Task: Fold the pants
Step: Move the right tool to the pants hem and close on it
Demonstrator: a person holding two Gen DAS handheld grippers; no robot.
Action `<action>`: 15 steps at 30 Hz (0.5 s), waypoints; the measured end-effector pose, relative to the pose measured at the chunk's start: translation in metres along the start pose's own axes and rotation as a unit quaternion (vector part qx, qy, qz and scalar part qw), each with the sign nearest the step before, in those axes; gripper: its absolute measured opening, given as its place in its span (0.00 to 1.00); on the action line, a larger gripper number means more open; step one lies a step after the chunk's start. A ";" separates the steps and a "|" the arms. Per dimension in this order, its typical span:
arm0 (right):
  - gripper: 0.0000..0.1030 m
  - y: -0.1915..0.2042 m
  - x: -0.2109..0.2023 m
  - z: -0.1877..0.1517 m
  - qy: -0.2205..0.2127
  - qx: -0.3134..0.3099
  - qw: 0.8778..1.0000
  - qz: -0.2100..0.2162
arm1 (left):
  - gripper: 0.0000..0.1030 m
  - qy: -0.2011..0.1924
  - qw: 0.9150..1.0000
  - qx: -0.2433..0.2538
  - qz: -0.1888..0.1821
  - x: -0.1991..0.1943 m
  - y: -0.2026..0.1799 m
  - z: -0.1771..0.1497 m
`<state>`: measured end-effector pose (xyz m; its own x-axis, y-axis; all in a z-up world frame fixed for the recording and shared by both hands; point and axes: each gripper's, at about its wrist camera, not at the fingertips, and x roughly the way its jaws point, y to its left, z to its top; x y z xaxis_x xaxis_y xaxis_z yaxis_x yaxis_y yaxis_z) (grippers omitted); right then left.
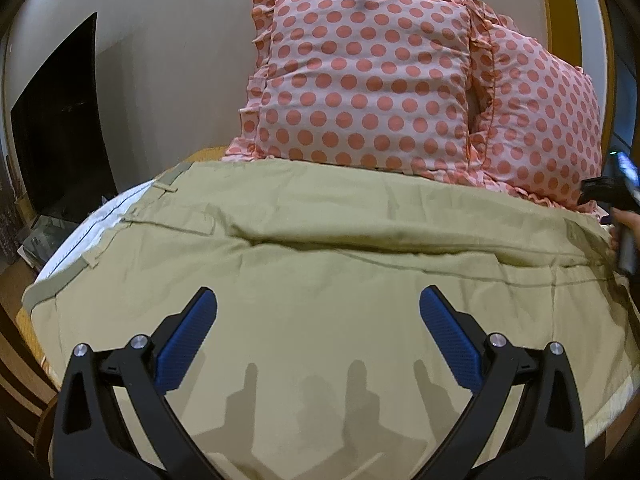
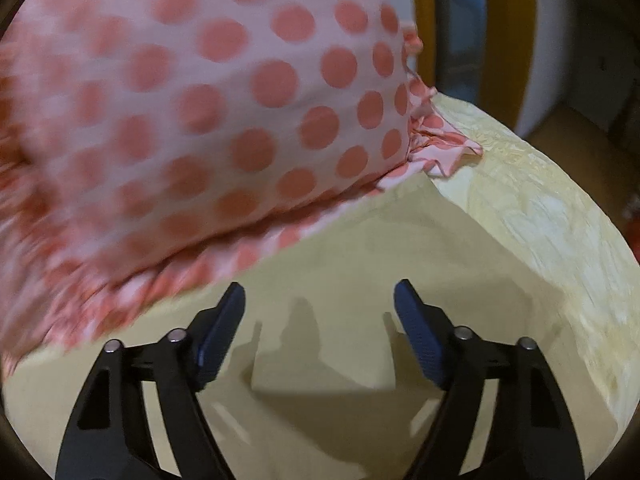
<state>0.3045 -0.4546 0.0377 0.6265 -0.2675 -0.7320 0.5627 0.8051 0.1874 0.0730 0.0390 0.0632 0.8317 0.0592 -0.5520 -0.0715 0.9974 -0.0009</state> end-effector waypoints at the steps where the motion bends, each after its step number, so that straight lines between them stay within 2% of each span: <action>1: 0.72 0.001 0.010 0.006 0.004 0.008 1.000 -0.010 | 0.98 0.000 1.000 0.000 0.000 0.001 0.000 0.000; 4: 0.69 0.003 0.045 0.022 0.027 0.036 0.998 -0.047 | 0.98 -0.001 1.000 0.002 0.003 0.007 0.001 0.005; 6: 0.66 0.007 0.060 0.025 0.026 0.017 0.996 -0.086 | 0.98 0.001 1.000 0.003 0.004 0.010 0.002 0.006; 7: 0.64 0.009 0.062 0.025 0.016 0.000 0.996 -0.088 | 0.98 0.004 1.000 0.003 0.005 0.013 0.002 0.006; 10: 0.42 0.002 0.060 0.019 0.003 -0.006 0.998 -0.057 | 0.98 0.010 1.000 0.001 0.004 0.018 0.004 0.005; 11: 0.26 -0.005 0.058 0.016 -0.003 -0.005 0.999 -0.049 | 0.98 0.011 1.000 -0.002 0.003 0.018 0.005 0.004; 12: 0.17 -0.012 0.057 0.015 -0.005 0.002 0.999 -0.034 | 0.98 0.014 1.000 -0.006 0.003 0.019 0.007 0.004; 15: 0.05 -0.044 0.044 0.007 -0.012 0.053 0.998 0.044 | 0.98 0.016 1.000 -0.015 0.000 0.019 0.011 0.002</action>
<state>0.3108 -0.5052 0.0021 0.6883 -0.2112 -0.6940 0.5575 0.7661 0.3198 0.0887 0.0513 0.0546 0.8135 0.0575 -0.5788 -0.0890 0.9957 -0.0261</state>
